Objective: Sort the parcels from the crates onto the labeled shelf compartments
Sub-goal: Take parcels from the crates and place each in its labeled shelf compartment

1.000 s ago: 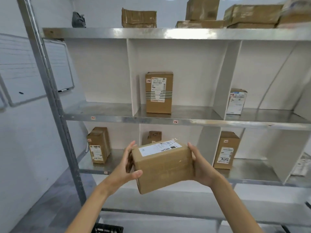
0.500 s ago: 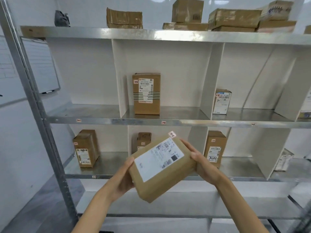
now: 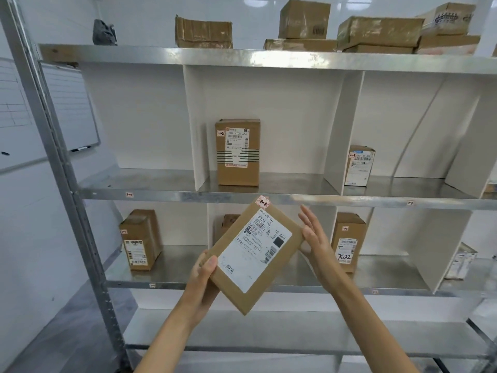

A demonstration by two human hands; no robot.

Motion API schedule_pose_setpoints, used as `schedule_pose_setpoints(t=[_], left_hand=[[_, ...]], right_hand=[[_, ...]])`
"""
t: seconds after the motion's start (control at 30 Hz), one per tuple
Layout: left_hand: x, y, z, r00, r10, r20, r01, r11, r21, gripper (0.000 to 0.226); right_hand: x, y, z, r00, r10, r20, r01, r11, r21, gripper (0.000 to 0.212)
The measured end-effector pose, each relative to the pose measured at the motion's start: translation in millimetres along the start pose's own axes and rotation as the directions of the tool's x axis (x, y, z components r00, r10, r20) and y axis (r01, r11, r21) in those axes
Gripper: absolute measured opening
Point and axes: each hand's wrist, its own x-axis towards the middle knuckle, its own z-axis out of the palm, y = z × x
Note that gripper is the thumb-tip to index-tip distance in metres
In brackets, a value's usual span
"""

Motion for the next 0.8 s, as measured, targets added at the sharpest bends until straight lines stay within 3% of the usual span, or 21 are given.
schedule_pose_setpoints(t=[0.07,0.13,0.23,0.3,0.37,0.47,0.6,0.8], left_hand=[[1,-1,3,0.998,0.053,-0.023,-0.053,0.999,-0.003,0.074],[2,-3,5,0.998,0.066,-0.023,-0.066,0.998,-0.002,0.068],[0,-5,3,0.998,0.054,-0.012,-0.053,0.998,0.046,0.076],[-2,-4,0,0.999,0.028,0.029,-0.033,0.985,0.172,0.078],[-4,-3,1,0.996,-0.017,0.089,-0.013,0.945,0.326,0.073],[-4,1,13,0.993,-0.065,0.1,0.023,0.925,0.38,0.065],[3,5,33,1.0,-0.013,0.015,0.007,0.947,0.322,0.064],[5,11,28,0.988,0.111,-0.105,-0.077,0.956,0.284,0.048]], right_hand=[[0,9,11,0.991,0.089,-0.104,-0.076,0.989,0.123,0.064],[0,13,17,0.983,0.156,-0.099,-0.133,0.969,0.206,0.063],[0,10,21,0.982,0.166,-0.085,-0.135,0.946,0.295,0.086],[1,6,21,0.983,0.128,-0.13,-0.079,0.941,0.33,0.084],[4,2,21,0.973,0.109,-0.202,-0.036,0.942,0.335,0.067],[7,1,23,0.964,0.096,-0.248,-0.021,0.958,0.287,0.055],[9,2,42,0.955,0.049,-0.294,-0.008,0.99,0.14,0.05],[10,0,64,0.995,-0.055,-0.086,0.051,0.997,-0.053,0.06]])
